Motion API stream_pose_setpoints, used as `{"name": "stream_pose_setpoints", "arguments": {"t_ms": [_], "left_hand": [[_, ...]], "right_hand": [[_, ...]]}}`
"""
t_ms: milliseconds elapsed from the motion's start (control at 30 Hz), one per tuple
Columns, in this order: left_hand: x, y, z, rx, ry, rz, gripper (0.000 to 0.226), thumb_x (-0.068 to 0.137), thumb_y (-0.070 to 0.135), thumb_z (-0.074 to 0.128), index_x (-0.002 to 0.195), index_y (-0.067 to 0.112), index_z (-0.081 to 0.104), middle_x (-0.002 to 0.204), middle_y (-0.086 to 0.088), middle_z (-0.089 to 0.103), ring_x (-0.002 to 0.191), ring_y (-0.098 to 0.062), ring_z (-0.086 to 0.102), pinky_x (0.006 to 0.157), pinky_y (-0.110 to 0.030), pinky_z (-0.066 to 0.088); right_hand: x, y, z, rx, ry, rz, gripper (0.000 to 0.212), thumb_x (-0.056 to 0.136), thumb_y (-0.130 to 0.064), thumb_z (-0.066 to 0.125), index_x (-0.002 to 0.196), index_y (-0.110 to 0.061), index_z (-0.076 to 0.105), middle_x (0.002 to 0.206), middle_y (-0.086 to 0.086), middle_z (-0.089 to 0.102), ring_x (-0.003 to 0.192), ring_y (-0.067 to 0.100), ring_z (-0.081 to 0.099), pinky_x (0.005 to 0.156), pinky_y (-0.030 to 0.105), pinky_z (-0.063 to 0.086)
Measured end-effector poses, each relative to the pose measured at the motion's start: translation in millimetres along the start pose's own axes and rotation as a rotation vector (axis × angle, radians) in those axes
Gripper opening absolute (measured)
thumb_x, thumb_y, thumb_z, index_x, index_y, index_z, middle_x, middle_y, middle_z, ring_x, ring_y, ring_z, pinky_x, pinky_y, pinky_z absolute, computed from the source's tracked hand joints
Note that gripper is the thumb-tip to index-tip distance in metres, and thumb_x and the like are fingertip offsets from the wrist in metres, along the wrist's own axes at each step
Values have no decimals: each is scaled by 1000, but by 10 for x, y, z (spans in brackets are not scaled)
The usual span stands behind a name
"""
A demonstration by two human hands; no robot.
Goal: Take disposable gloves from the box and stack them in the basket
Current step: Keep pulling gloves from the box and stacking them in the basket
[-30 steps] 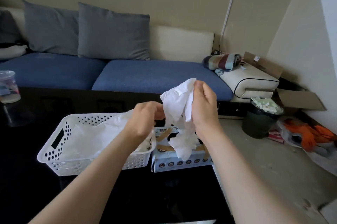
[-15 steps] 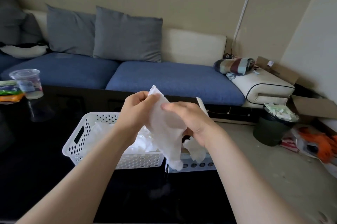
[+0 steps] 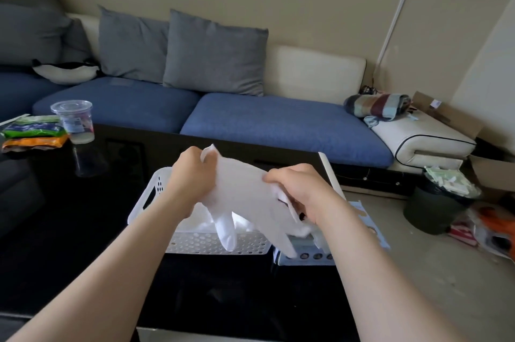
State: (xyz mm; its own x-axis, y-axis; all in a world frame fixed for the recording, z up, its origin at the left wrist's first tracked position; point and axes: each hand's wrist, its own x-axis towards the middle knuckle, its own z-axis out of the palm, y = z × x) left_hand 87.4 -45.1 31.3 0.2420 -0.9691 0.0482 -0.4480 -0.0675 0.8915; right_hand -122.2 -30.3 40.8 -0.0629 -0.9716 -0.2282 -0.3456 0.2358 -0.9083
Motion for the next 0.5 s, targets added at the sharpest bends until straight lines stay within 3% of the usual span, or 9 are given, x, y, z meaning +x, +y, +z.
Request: {"name": "stream_pose_setpoints", "arguments": {"t_ms": [67,133,233,333,400,500], "left_hand": [[52,-132,-90,142,-24,-55,38,110,38,35,111,5,53,88,-7,56,74,-24,55,61,-35,50],[98,-245,-134,136,-76,-123,38,111,36,35,120,3,50,94,-13,59,80,-34,66,68,-52,64],[161,-368,-194,109,-88,-169,39,112,35,40,131,2,49,87,-13,58,67,-35,70,50,-40,61],[227,-444,-282,197,-67,-184,39,111,35,36,122,-1,48,93,-18,62,62,-39,74,51,-37,58],[258,-503,-348,336,-54,-177,38,111,37,33,113,1,45,91,-18,64,55,-34,73,51,-35,55],[257,-549,-379,602,-16,-119,33,112,38,33,104,7,41,82,-11,64,55,-27,72,63,-38,60]], "right_hand": [[56,-16,99,42,57,-12,19,86,-32,83,92,-14,83,81,5,77,73,22,67,67,30,48],[109,-26,205,29,121,-74,8,90,-30,82,92,-22,83,89,-1,76,81,16,66,66,29,46],[225,-12,394,-105,218,-237,8,95,-24,76,89,-23,82,93,-11,75,88,6,66,67,25,48],[331,-34,558,-261,328,-339,10,94,-23,73,86,-23,78,90,-13,73,85,8,68,71,30,58],[401,-52,658,-367,383,-384,7,96,-30,76,92,-24,75,88,-15,67,82,9,65,71,34,58],[494,-20,739,-498,390,-509,19,97,-36,78,109,-23,71,95,-12,64,83,10,62,74,35,57]]}}
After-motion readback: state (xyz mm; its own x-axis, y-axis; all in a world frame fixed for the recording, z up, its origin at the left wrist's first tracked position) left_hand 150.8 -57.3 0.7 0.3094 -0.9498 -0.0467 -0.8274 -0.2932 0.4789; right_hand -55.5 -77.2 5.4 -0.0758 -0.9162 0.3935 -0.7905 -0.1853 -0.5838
